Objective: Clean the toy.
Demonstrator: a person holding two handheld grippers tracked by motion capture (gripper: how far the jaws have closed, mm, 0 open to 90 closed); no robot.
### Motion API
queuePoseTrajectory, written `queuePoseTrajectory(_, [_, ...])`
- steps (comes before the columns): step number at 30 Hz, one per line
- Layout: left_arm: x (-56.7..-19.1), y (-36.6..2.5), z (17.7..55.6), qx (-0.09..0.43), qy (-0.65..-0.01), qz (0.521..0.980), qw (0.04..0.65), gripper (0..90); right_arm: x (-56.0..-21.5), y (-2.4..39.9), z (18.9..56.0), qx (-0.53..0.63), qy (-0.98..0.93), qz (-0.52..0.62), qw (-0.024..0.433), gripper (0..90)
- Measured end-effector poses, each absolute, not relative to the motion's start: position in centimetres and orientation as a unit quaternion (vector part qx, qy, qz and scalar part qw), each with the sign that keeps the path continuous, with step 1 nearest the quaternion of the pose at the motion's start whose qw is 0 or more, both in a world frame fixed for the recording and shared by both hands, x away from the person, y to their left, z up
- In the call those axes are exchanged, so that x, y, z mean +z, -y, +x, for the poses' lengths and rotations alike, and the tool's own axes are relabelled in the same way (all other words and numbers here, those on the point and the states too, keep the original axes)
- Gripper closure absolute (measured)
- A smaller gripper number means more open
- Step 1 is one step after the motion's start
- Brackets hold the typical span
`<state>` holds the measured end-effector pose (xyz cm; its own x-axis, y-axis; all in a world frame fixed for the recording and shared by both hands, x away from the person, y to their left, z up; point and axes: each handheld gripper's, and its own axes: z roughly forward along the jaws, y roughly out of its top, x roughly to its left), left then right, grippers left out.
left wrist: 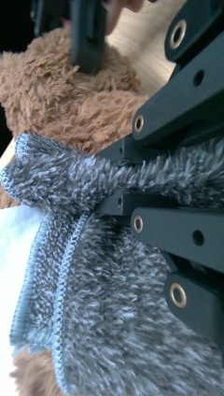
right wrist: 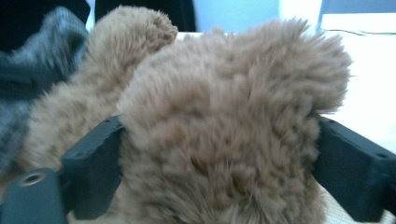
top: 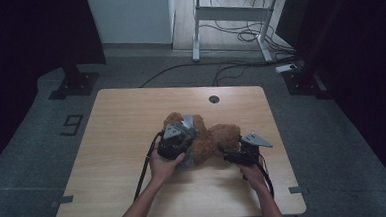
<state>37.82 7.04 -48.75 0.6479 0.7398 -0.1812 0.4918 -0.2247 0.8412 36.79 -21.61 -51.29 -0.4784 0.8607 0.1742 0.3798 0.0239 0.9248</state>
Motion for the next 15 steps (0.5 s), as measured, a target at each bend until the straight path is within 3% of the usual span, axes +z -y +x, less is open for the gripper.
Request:
queuePoseTrajectory(8, [-49.2,-7.0,35.9,0.135,-0.394,0.769,0.485,80.0,-49.8,21.9,38.8,0.539,-0.680,0.459,0.192,3.5])
queuePoseTrajectory(10, [-49.3,-7.1,35.7,0.135,-0.394,0.768,0.486,80.0,-50.4,21.4,39.1,0.526,-0.694,0.457,0.180,12.3])
queuePoseTrajectory(15, [-49.1,-7.0,34.8,0.121,-0.392,0.765,0.497,79.5,-51.7,21.5,37.4,0.520,-0.700,0.445,0.204,29.6])
